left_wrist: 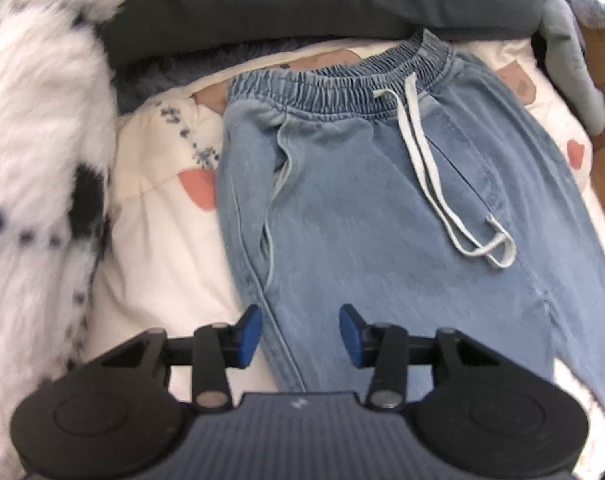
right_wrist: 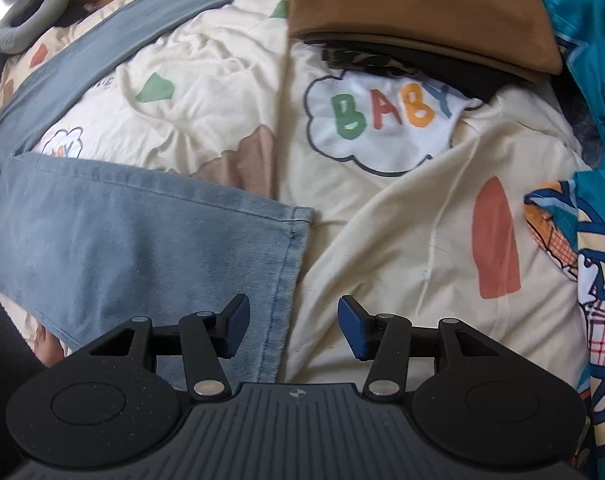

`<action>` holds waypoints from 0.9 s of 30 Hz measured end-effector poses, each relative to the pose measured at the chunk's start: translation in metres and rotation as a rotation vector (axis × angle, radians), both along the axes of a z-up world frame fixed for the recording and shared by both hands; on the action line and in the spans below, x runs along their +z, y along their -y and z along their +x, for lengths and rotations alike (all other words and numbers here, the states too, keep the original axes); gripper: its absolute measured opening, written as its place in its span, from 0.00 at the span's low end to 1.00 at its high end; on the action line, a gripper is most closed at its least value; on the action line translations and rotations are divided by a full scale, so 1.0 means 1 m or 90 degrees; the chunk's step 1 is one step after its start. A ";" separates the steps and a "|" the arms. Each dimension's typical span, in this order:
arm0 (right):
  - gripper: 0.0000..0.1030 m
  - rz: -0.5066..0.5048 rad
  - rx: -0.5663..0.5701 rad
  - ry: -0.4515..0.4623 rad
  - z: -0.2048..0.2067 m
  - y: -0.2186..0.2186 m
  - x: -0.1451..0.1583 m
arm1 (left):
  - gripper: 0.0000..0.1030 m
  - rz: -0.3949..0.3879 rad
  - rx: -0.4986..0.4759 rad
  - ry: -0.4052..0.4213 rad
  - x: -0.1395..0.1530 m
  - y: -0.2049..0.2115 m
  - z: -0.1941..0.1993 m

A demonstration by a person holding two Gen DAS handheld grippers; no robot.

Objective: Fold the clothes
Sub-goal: 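Move the left tool back to the leg seam and pinch it, then grasp the folded hem edge with the right tool while the left tool holds the seam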

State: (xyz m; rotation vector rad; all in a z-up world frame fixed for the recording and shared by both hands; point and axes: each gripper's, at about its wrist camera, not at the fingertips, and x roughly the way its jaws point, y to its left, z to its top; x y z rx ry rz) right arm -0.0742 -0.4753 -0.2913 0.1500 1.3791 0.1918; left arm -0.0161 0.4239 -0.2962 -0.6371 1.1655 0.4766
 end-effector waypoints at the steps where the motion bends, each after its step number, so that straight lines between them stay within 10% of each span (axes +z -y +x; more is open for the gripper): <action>1: 0.54 0.000 -0.004 0.000 0.000 0.002 0.000 | 0.45 -0.010 0.008 0.001 -0.001 0.002 -0.004; 13: 0.55 0.011 -0.040 -0.016 -0.003 0.018 0.001 | 0.44 -0.073 0.053 0.001 -0.045 0.018 -0.028; 18: 0.55 0.043 -0.062 -0.036 -0.006 0.025 -0.006 | 0.13 -0.100 0.105 0.035 -0.053 0.012 -0.039; 27: 0.56 0.134 -0.097 -0.106 -0.014 0.040 -0.035 | 0.08 -0.110 0.149 0.051 -0.045 0.015 -0.042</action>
